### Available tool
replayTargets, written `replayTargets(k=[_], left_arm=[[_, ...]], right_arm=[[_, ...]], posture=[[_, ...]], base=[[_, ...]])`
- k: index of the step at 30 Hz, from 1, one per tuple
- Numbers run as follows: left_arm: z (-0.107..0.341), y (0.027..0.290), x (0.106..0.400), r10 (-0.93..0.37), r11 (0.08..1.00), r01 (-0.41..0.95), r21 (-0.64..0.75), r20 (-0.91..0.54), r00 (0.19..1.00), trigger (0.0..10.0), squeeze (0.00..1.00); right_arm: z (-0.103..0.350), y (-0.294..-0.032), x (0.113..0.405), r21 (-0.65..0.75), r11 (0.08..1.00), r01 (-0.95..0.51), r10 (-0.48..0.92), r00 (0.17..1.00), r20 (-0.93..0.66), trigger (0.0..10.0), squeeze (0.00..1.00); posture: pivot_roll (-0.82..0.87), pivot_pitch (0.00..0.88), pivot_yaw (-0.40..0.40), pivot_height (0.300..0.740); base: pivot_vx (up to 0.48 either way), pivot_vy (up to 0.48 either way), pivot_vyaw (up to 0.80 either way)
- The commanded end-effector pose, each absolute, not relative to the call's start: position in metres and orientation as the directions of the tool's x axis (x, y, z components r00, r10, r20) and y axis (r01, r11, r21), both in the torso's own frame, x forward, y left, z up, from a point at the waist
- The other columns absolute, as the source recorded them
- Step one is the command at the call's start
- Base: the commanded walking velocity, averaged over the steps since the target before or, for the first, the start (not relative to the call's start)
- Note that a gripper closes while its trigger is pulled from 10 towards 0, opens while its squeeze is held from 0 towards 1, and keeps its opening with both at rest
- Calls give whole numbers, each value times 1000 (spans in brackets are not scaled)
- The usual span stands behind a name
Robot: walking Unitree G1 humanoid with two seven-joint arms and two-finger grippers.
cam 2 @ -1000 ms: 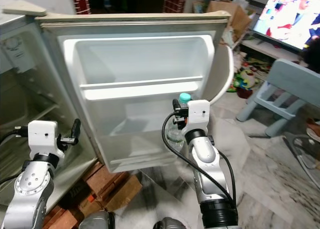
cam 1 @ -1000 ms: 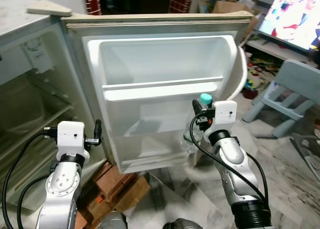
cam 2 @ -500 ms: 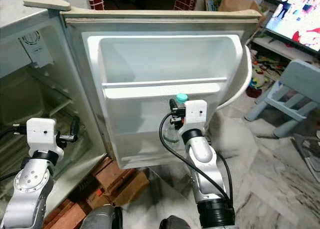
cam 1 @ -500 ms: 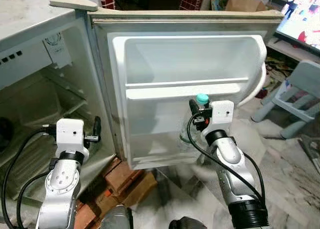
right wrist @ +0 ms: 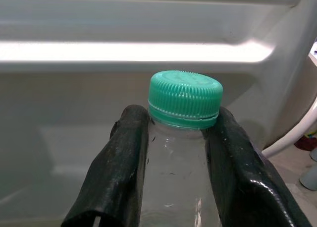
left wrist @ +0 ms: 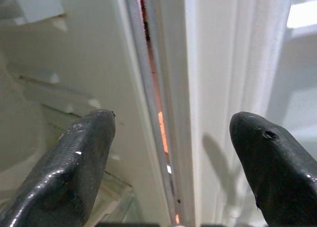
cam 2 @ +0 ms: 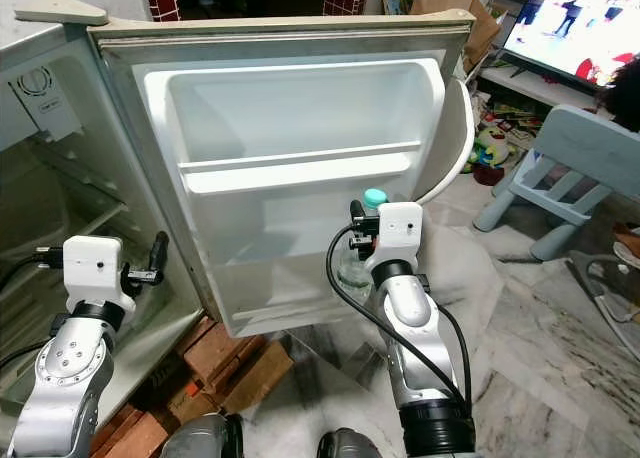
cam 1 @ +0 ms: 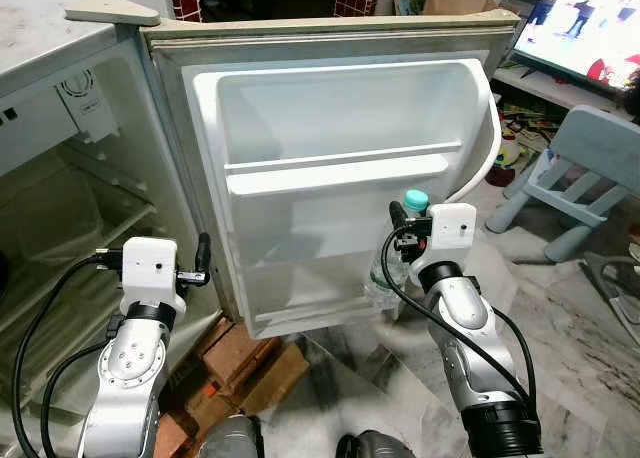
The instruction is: Restocking fridge
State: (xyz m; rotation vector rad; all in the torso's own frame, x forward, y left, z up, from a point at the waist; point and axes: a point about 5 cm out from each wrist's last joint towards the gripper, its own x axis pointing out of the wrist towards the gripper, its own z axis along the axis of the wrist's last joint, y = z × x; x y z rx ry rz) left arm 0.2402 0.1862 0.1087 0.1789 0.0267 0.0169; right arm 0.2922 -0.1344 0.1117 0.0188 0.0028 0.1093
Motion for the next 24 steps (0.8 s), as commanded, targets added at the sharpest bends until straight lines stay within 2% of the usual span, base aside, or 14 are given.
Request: replayTargets(k=[1,11,16,24], left_arm=[[111,185,239,9,983,-5,183,-23,1000,10000,0],[115,185,243,47,992,-46,116,0,999,10000,0],[113,187,243,84,985,-81,150,-13,996,10000,0],[114,191,245,78,990,-75,123,-15,997,10000,0]], right_arm=[[114,-140,294,10,996,-91,91,996,-1,10000,0],[113,-139,295,19,995,-96,96,995,-5,10000,0],[115,-136,296,37,994,-100,100,995,7,10000,0],[116,-134,299,39,995,-97,96,995,10,10000,0]], posture=[[130,116,-69,735],[126,118,-70,670],[127,117,-67,665],[130,129,-62,665]], base=[[0,0,0],[0,0,0],[0,0,0],[0,0,0]])
